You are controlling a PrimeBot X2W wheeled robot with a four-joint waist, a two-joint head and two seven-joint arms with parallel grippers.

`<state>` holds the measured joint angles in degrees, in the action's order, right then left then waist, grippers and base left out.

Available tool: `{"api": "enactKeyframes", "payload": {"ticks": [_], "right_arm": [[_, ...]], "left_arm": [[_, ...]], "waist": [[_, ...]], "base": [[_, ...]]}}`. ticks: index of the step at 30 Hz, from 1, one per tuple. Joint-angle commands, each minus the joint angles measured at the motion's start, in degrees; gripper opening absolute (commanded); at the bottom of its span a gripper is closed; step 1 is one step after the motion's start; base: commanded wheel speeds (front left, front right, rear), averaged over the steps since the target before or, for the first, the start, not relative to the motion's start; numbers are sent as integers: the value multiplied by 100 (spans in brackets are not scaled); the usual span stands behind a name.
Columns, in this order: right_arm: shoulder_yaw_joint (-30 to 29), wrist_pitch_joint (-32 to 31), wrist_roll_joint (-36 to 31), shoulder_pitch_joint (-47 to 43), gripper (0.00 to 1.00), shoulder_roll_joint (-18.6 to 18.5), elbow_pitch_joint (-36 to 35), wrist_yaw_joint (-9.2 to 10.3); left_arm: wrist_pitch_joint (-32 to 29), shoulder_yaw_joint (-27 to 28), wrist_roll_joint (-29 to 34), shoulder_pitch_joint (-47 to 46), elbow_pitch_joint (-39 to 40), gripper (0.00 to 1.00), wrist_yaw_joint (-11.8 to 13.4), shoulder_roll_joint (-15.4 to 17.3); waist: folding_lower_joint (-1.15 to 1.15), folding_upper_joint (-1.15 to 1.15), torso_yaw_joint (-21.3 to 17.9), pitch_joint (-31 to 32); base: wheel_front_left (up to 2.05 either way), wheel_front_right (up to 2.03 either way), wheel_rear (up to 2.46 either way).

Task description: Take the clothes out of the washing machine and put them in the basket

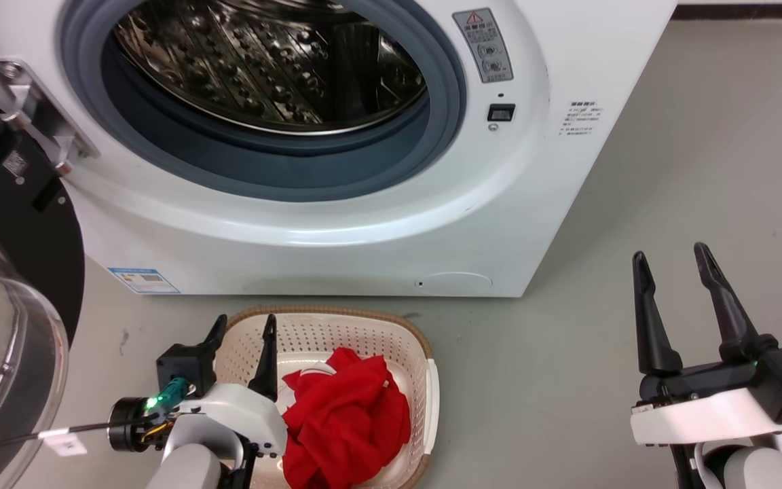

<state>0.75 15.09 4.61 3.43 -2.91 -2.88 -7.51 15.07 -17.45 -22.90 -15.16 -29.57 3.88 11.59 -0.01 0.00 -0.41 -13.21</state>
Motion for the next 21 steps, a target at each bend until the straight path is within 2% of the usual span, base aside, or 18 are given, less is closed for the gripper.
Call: {"api": "enactKeyframes", "payload": {"ticks": [1,11,21], "right_arm": [[-6,11,-11,-68,100,6,19,4],[-29,11,46,-312,100,6,33,4],[-81,10,118,-624,100,6,42,4]], "left_arm": [[14,117,107,108,134,100,6,-57],[14,1166,977,784,1362,100,-124,-579],[14,1585,1622,1302,2148,100,-194,-796]], "waist": [[1,0,39,105],[1,0,52,497],[1,0,34,876]], "base": [[0,0,0],[0,0,0],[0,0,0]]}}
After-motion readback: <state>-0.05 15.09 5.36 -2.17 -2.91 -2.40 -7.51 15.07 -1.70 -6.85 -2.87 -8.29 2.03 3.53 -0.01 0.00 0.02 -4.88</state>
